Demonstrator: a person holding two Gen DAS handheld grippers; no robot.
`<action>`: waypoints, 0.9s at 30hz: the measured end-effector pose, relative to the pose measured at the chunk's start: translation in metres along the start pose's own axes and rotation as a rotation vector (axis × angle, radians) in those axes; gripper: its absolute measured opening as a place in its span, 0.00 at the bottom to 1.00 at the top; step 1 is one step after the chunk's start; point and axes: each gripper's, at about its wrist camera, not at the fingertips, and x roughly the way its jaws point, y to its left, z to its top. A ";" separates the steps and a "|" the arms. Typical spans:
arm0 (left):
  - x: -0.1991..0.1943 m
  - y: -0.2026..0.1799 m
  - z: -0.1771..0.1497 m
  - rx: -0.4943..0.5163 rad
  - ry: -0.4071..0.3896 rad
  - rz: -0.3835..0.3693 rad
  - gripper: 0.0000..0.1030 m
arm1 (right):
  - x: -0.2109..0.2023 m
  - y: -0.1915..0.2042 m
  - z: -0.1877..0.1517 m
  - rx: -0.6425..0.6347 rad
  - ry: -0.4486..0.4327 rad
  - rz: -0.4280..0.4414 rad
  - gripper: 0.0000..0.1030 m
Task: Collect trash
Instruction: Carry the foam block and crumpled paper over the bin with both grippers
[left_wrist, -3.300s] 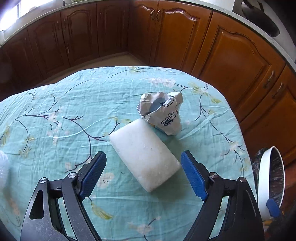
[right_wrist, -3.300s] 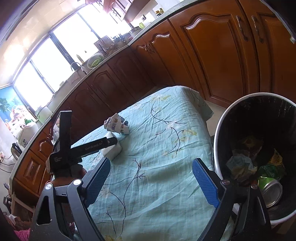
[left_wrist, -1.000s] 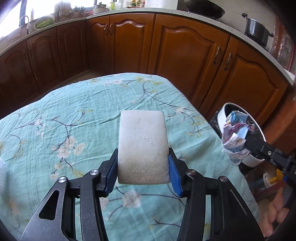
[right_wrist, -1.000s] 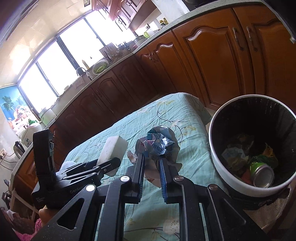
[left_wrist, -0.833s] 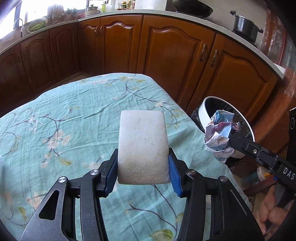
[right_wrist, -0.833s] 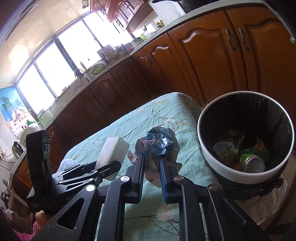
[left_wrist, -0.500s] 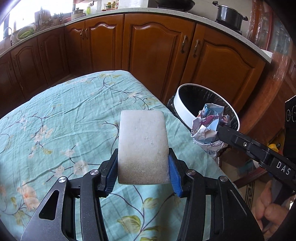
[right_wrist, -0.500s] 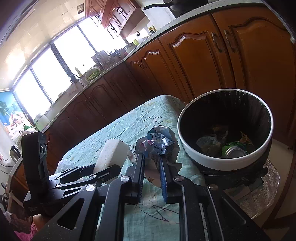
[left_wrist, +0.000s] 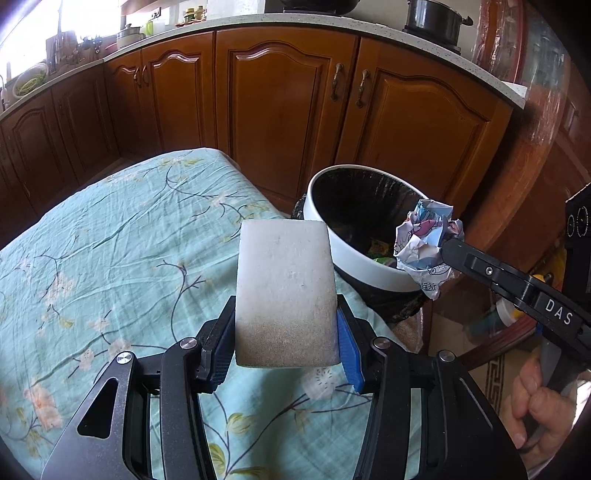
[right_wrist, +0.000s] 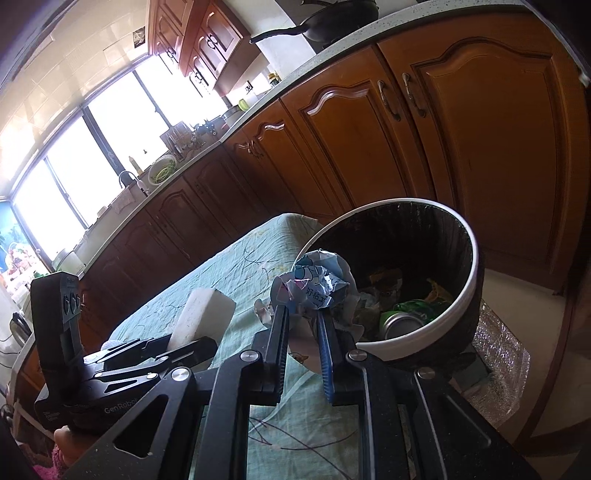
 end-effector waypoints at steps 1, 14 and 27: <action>0.001 -0.003 0.002 0.004 0.000 -0.007 0.47 | -0.001 -0.002 0.001 0.001 -0.001 -0.004 0.15; 0.024 -0.041 0.037 0.062 0.017 -0.061 0.47 | -0.003 -0.027 0.020 -0.003 -0.006 -0.070 0.15; 0.063 -0.063 0.073 0.114 0.077 -0.085 0.47 | 0.010 -0.042 0.034 -0.012 0.035 -0.112 0.15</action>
